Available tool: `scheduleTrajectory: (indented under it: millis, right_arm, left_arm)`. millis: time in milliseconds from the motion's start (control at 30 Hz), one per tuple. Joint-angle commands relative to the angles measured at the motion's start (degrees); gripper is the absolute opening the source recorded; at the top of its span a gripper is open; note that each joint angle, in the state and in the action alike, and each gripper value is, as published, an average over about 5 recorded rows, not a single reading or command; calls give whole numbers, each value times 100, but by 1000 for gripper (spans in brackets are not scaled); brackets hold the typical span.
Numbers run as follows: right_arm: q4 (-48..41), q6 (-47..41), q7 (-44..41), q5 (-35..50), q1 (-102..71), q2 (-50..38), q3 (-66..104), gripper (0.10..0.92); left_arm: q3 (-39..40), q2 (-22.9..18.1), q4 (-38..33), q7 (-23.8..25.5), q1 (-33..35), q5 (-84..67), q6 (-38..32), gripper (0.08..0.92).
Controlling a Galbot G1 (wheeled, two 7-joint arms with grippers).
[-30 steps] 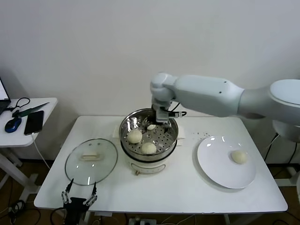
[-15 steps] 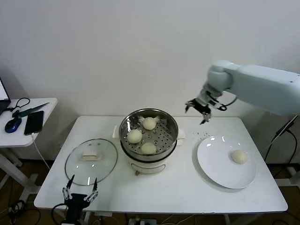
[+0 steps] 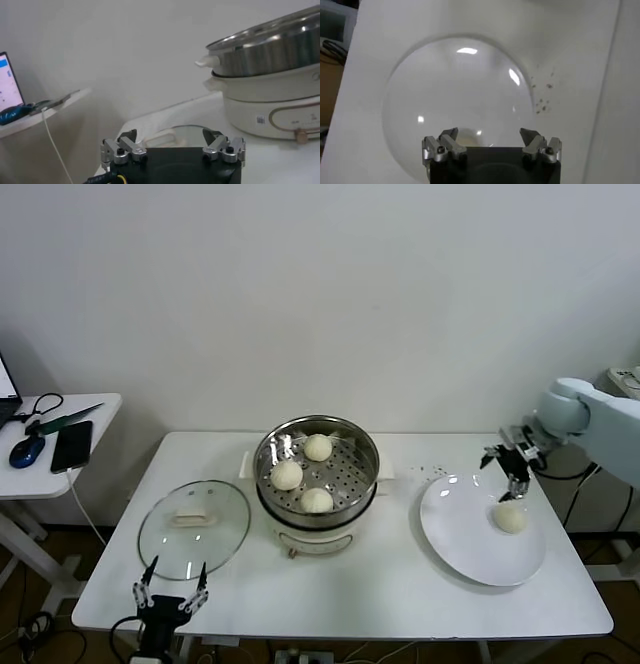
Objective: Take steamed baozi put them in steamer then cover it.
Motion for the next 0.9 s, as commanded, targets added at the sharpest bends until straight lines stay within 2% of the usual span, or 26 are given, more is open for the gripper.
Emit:
scheduleTrajectory:
  millis: [33,633,900]
  right_arm:
    - [-814,-111,-61,-978,-1794,-263,1553,823]
    - [-1964,243,43,-1487,-2117,748,2454,823]
    - [-2113,323,-3,-1540,-2092,896,2418,823]
  left_arm:
    - [45,-41,46,-21,-28,100,33,823]
    - [47,-72,74,-52,-8,205,60,823]
    - [47,-88,105,-52,-28,265,57,823]
